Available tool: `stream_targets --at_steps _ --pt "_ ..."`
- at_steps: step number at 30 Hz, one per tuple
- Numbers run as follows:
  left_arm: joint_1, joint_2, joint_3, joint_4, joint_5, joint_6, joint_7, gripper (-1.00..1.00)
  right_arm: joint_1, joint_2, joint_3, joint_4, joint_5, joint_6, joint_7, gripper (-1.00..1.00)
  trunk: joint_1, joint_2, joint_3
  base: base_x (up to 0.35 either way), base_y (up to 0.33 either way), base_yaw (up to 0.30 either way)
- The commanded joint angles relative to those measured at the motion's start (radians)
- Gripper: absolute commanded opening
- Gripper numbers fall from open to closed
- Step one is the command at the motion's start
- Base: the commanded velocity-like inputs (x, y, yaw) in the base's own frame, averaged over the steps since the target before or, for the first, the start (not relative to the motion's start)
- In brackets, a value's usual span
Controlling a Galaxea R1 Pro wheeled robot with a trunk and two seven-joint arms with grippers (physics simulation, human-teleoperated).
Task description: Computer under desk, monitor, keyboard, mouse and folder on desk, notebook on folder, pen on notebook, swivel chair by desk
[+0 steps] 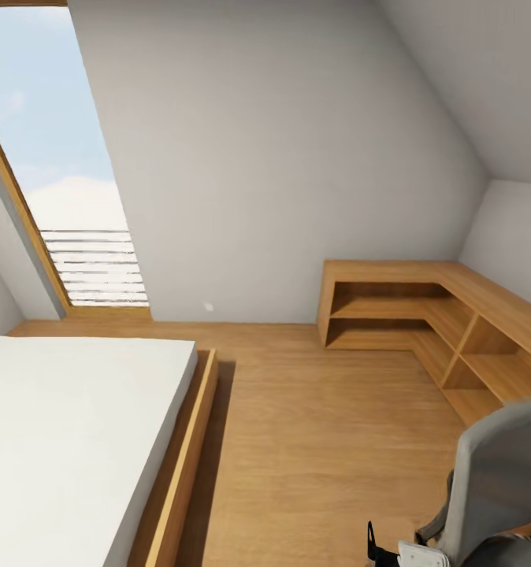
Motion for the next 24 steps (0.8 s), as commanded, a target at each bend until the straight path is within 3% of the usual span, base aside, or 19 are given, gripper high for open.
stream_targets --at_steps 1,24 --pt "-0.001 0.0 -0.009 0.0 0.003 -0.002 0.006 1.0 -0.001 0.0 0.009 0.002 -0.01 -0.004 0.001 1.0 0.001 -0.001 -0.002 0.32 0.0 0.0" --pt "-0.001 0.001 -0.007 0.0 0.004 -0.003 0.004 1.0 -0.001 -0.001 0.009 0.002 -0.01 -0.001 0.001 1.0 0.001 -0.001 -0.002 0.321 0.0 0.0"
